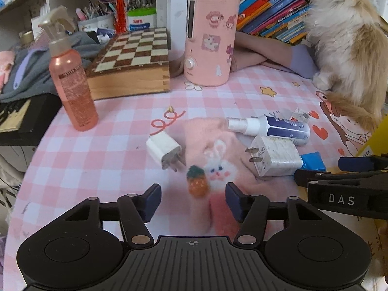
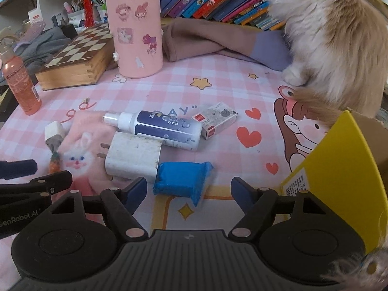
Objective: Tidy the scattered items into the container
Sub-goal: 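Grasp the blue item with the right tool while the left grasps the pink bunny plush, then lift the blue item and the bunny plush off the table with both tools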
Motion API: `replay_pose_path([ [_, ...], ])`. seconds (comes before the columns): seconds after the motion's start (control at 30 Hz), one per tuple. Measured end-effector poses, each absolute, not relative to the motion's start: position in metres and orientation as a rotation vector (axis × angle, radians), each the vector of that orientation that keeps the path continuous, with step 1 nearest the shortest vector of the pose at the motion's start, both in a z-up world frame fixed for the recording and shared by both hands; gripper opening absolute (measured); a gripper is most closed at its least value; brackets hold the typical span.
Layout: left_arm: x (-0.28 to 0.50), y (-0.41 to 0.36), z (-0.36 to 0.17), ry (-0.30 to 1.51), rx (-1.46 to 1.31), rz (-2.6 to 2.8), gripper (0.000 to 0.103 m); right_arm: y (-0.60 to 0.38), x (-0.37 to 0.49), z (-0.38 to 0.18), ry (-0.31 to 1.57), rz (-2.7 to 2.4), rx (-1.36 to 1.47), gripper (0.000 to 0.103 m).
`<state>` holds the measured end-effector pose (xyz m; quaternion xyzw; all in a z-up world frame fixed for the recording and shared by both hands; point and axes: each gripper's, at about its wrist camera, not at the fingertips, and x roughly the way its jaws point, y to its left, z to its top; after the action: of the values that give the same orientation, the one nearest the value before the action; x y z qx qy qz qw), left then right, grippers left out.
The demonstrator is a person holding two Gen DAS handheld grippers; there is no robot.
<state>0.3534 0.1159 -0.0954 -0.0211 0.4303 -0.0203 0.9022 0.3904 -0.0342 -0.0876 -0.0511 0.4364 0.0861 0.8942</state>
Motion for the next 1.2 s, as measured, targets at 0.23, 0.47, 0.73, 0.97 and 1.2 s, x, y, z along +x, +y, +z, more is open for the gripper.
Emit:
replay_pose_path([
  [0.23, 0.361, 0.114, -0.099, 0.916, -0.068, -0.061, 0.028, -0.039, 0.401, -0.098, 0.949, 0.189, -0.065, 0.067],
  [0.47, 0.361, 0.112, -0.098, 0.917, -0.073, -0.088, 0.012, -0.04, 0.401, -0.097, 0.938, 0.205, -0.066, 0.047],
  [0.73, 0.348, 0.113, -0.078, 0.879, -0.1, -0.113, 0.011, -0.046, 0.389, -0.086, 0.92, 0.223, -0.042, 0.045],
  [0.97, 0.325, 0.111, -0.056, 0.832, -0.134, -0.131, 0.01, -0.049, 0.368, -0.066, 0.875, 0.25, -0.037, 0.045],
  [1.2, 0.298, 0.112, -0.036, 0.779, -0.154, -0.119, 0.01, -0.048, 0.343, -0.048, 0.847, 0.285, -0.049, 0.045],
])
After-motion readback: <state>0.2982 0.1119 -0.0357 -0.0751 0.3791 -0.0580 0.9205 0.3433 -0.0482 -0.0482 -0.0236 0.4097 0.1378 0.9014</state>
